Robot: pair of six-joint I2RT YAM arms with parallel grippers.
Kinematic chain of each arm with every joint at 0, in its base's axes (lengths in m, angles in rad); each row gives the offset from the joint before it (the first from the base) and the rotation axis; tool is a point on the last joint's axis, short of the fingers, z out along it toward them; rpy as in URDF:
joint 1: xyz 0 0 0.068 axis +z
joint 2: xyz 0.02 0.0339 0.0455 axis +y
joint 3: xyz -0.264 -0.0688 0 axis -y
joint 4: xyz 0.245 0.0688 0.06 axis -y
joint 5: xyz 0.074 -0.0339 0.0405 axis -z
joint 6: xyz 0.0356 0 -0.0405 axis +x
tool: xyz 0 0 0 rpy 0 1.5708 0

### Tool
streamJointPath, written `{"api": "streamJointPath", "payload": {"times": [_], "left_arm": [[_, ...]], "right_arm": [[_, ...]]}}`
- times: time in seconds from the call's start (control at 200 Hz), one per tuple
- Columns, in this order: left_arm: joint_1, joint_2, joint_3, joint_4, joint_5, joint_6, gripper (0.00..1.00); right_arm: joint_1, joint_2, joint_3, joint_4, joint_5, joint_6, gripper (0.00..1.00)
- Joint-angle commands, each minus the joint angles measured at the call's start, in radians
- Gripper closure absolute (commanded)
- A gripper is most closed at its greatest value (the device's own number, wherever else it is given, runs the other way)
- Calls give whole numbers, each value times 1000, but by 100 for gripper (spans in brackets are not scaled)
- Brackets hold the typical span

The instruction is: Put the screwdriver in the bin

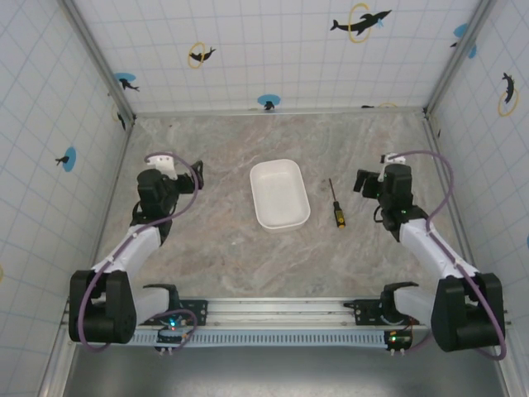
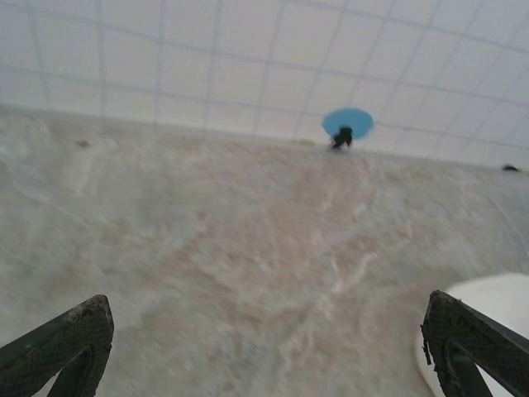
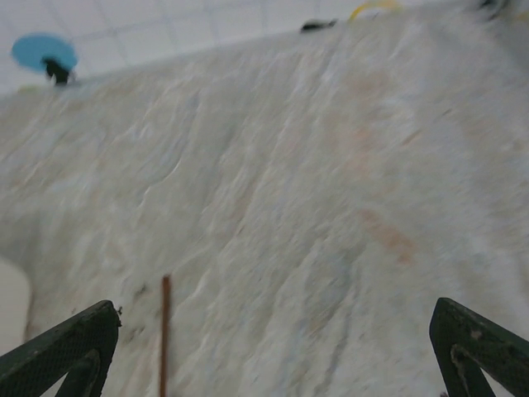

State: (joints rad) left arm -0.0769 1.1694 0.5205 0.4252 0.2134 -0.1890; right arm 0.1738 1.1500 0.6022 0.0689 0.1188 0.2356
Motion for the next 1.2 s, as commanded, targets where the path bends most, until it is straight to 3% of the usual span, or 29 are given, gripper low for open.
{"api": "streamJointPath", "payload": {"times": [0.0,0.22,0.531,1.196], "left_arm": [[-33,-11,-4,-115,102,-85,3],[-73,-29,-49,-135,147,-162,3],[-81,-23,-33,-218,157,-152,3],[-100,34,-28,-220,159,-176,2]], "right_arm": [[47,70,79,-223,-148,39,1],[139,211,204,-453,-182,28,5],[183,334,281,-587,-147,29,16],[227,489,345,-597,-113,6,47]]}}
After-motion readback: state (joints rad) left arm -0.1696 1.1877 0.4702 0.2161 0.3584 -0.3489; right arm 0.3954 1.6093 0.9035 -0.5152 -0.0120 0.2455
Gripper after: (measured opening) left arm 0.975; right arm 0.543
